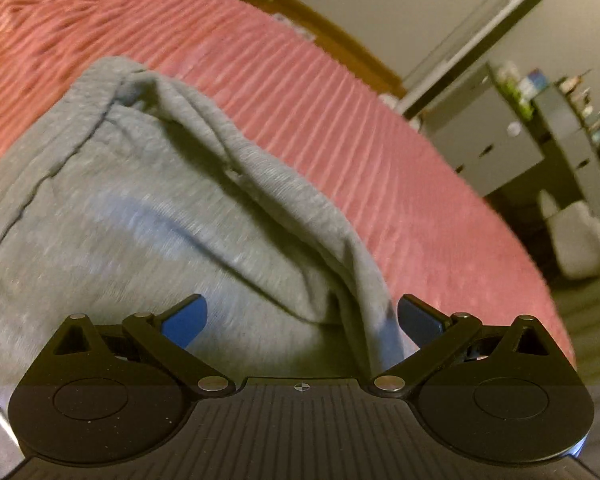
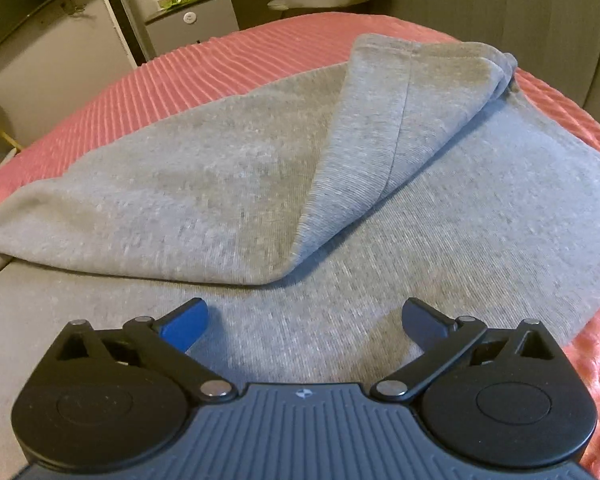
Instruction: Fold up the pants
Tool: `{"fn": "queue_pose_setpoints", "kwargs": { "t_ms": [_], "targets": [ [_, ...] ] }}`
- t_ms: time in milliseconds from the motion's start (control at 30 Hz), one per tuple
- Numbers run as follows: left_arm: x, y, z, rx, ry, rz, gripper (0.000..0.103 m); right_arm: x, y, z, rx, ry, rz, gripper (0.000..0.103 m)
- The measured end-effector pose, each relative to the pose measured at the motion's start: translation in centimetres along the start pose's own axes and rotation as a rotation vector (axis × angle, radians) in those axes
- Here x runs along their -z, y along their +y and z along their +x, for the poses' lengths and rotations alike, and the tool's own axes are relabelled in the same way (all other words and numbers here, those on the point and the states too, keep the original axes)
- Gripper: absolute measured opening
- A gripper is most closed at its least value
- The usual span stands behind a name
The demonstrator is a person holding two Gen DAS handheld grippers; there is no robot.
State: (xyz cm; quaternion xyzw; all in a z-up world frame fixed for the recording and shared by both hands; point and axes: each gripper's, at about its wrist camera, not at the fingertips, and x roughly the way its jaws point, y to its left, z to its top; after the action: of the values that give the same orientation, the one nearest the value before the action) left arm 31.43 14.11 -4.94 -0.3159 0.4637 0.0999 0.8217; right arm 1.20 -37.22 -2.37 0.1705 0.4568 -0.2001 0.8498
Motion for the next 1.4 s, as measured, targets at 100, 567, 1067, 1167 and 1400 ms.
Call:
{"fn": "queue_pose_setpoints", "kwargs": {
  "t_ms": [100, 567, 1067, 1167, 1400],
  "targets": [
    [-1.0, -0.2, 1.5, -0.025, 0.022, -0.031, 0.103, -0.1, -0.1, 0.7, -0.002, -0.004, -0.006, 0.103],
    [-2.1, 1.0, 2.2, 0.067, 0.061, -0.058, 0.068, -3.0, -1.6, -1.4, 0.117, -0.142, -0.057, 0.103],
    [-0.5, -0.1, -2.8, 0.103, 0.075, 0.085, 0.015, -11.7, -2.1, 4.7, 0.19, -0.101, -0.024, 0.009],
    [0.8, 0.7, -7.2, 0.151, 0.03, 0.124, 0.015, -12.7, -3.4, 0.5, 0.167, -0.208, 0.024, 0.005],
    [9.0, 7.3, -16.8, 0.241, 0.001, 0.161, 0.017, -10.0, -9.0, -8.6, 0.12, -0.426, 0.159, 0.005]
  ]
}}
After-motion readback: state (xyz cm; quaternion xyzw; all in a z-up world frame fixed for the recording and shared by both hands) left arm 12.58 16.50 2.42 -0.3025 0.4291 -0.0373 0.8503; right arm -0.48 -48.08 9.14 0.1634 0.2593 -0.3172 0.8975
